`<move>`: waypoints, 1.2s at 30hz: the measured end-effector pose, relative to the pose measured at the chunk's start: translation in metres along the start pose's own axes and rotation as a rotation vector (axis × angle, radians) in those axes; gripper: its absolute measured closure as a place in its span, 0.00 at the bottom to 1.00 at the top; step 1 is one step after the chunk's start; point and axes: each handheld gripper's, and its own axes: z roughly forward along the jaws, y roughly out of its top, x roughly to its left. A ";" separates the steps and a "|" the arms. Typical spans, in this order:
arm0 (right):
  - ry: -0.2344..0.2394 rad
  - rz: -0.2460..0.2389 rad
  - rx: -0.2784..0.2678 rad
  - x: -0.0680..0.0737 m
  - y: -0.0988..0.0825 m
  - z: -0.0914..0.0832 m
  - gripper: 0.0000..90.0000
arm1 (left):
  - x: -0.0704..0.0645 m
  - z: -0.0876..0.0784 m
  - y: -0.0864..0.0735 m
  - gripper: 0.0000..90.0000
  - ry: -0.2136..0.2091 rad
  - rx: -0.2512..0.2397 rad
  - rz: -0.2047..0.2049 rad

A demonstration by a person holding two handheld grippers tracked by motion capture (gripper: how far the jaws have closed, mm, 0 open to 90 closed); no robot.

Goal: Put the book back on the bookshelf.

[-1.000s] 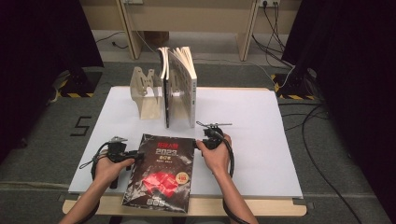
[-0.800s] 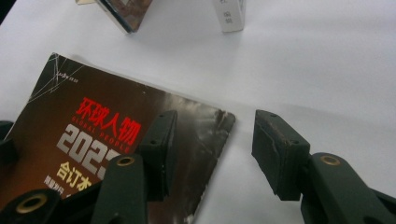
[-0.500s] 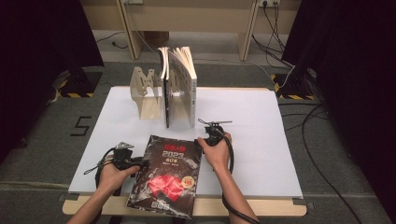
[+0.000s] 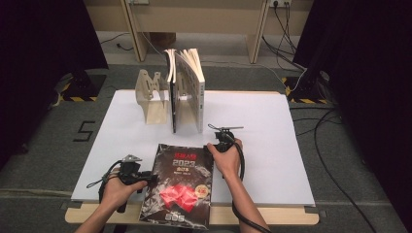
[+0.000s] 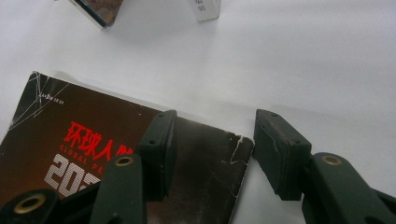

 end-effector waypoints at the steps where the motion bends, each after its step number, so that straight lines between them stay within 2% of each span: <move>1: -0.002 0.001 -0.002 0.001 0.000 0.000 0.56 | 0.000 0.000 0.000 0.68 -0.002 0.003 0.004; 2: -0.005 0.011 0.002 0.002 -0.001 0.000 0.55 | -0.001 0.000 -0.001 0.68 0.003 -0.001 0.006; 3: -0.012 -0.002 -0.008 0.001 -0.001 0.000 0.55 | -0.001 0.000 -0.001 0.68 0.002 0.000 0.006; 7: -0.020 0.026 -0.013 0.003 -0.003 -0.001 0.55 | -0.001 0.000 -0.001 0.68 0.006 0.001 0.004; 8: -0.019 0.012 -0.015 0.002 -0.003 -0.001 0.55 | -0.001 0.000 -0.001 0.68 0.006 -0.001 0.003; 14: -0.002 0.047 -0.014 0.002 -0.006 -0.003 0.55 | -0.002 0.000 -0.002 0.68 0.007 -0.004 -0.001; 17: 0.000 0.041 -0.022 0.002 -0.009 -0.003 0.55 | -0.003 0.000 -0.002 0.68 0.013 -0.007 0.003; 22: 0.002 0.081 -0.041 0.005 -0.012 -0.006 0.56 | -0.003 0.000 -0.002 0.67 0.010 -0.007 0.001; 24: 0.034 0.108 -0.061 0.004 -0.011 -0.012 0.60 | -0.003 0.000 -0.002 0.67 0.008 -0.007 0.000; 25: 0.065 0.134 -0.070 0.005 -0.010 -0.016 0.62 | -0.003 0.000 -0.002 0.67 0.010 -0.007 0.001; 27: 0.112 0.145 -0.079 0.007 -0.008 -0.025 0.66 | -0.003 0.000 -0.002 0.67 0.014 -0.007 0.001; 29: 0.153 0.136 -0.076 0.008 -0.005 -0.031 0.68 | -0.003 0.000 -0.002 0.67 0.018 -0.004 0.012; 33: 0.149 0.138 -0.048 0.005 -0.006 -0.028 0.69 | -0.005 0.000 -0.003 0.67 0.026 -0.009 0.018; 36: 0.149 0.162 -0.024 0.002 -0.009 -0.024 0.69 | -0.006 0.000 -0.004 0.68 0.032 -0.013 0.020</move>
